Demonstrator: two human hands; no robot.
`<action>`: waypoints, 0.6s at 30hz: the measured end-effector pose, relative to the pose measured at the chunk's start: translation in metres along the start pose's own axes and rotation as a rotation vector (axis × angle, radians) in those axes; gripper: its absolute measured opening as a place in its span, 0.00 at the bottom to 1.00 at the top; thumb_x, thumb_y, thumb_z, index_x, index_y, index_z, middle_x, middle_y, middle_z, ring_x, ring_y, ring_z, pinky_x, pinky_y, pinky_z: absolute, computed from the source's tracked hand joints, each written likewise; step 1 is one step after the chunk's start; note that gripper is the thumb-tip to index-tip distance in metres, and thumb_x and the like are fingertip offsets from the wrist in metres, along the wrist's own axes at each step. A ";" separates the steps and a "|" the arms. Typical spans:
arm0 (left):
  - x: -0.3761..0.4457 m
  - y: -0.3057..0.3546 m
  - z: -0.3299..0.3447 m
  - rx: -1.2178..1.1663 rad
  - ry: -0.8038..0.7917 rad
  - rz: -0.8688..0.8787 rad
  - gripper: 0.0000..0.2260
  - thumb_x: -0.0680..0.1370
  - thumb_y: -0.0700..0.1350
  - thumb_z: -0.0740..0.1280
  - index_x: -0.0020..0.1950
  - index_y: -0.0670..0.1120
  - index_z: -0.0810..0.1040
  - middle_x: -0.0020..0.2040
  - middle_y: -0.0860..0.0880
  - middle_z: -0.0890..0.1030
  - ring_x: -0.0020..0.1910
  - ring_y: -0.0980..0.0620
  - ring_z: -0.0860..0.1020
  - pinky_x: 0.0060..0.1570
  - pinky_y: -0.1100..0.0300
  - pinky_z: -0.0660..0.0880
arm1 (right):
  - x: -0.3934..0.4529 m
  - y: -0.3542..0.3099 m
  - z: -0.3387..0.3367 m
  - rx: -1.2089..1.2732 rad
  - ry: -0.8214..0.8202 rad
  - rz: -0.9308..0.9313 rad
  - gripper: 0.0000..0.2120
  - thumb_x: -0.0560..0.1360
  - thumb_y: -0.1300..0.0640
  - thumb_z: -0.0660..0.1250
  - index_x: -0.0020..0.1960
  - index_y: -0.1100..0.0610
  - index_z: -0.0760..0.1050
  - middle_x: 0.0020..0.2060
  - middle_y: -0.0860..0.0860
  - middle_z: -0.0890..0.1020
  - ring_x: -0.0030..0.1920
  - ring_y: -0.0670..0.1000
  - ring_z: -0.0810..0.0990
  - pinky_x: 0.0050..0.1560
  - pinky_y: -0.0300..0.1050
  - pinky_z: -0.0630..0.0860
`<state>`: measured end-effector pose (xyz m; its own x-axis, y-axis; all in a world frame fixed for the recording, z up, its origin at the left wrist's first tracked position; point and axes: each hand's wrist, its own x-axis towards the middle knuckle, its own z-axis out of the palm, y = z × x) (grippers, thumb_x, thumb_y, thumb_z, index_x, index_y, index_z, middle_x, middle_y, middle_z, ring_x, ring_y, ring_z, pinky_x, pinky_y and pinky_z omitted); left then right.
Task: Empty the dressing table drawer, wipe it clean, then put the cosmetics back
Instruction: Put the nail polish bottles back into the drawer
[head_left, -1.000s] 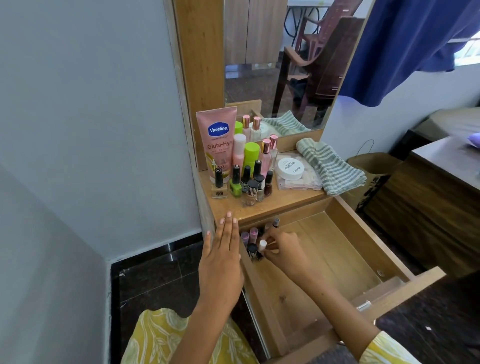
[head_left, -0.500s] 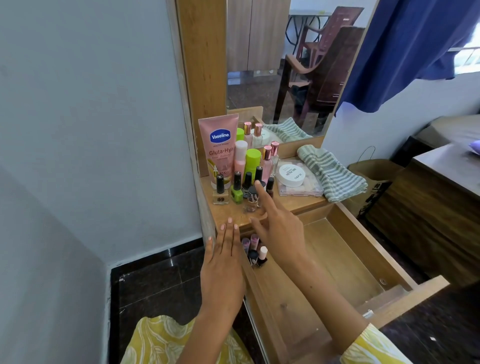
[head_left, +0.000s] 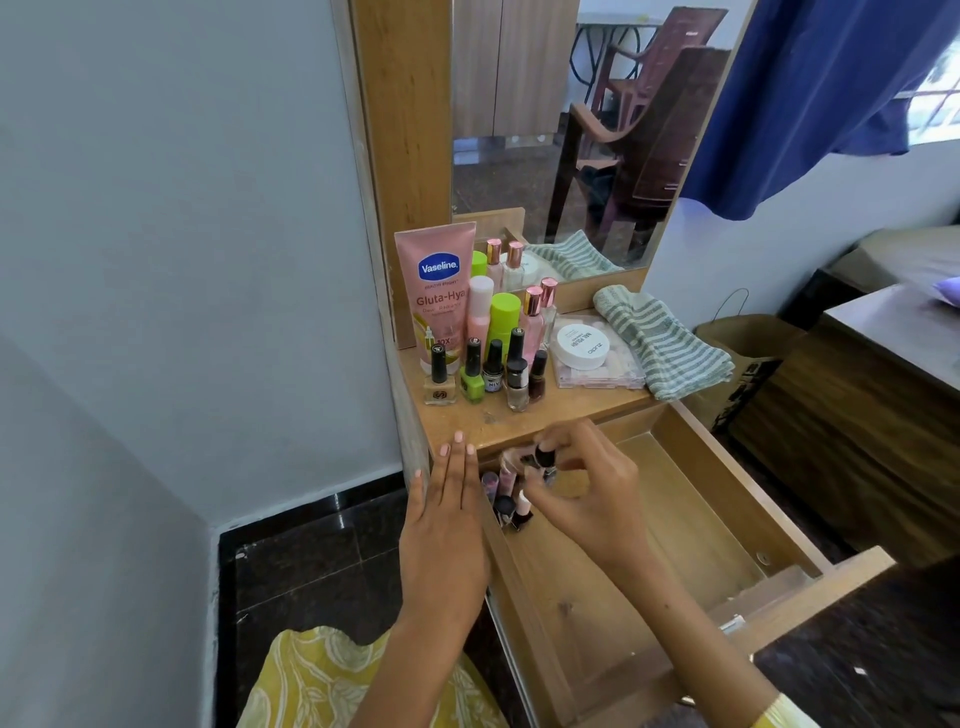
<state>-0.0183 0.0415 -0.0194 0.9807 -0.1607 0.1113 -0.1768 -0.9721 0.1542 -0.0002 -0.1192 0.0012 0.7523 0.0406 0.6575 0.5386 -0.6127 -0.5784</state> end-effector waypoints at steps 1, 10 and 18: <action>0.000 0.000 0.000 -0.001 -0.001 0.002 0.34 0.81 0.42 0.55 0.72 0.44 0.29 0.73 0.46 0.28 0.71 0.49 0.30 0.67 0.53 0.29 | -0.002 0.001 -0.005 0.010 0.000 0.023 0.09 0.67 0.58 0.72 0.45 0.56 0.75 0.42 0.45 0.78 0.40 0.47 0.78 0.36 0.44 0.77; 0.000 0.000 0.002 0.029 -0.005 0.001 0.34 0.81 0.41 0.54 0.71 0.44 0.27 0.72 0.46 0.26 0.71 0.49 0.29 0.66 0.52 0.29 | -0.007 0.030 -0.016 -0.388 -0.438 0.427 0.11 0.65 0.53 0.73 0.44 0.50 0.73 0.39 0.43 0.80 0.42 0.46 0.79 0.42 0.48 0.78; 0.000 0.000 0.002 0.046 -0.017 0.004 0.34 0.81 0.41 0.54 0.71 0.44 0.26 0.71 0.45 0.25 0.71 0.48 0.29 0.66 0.52 0.29 | -0.011 0.036 0.002 -0.406 -0.536 0.441 0.10 0.66 0.55 0.72 0.46 0.49 0.74 0.42 0.43 0.82 0.46 0.46 0.80 0.45 0.45 0.76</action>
<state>-0.0183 0.0411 -0.0210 0.9813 -0.1673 0.0949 -0.1772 -0.9781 0.1089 0.0113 -0.1405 -0.0281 0.9988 0.0384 0.0288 0.0472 -0.8957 -0.4422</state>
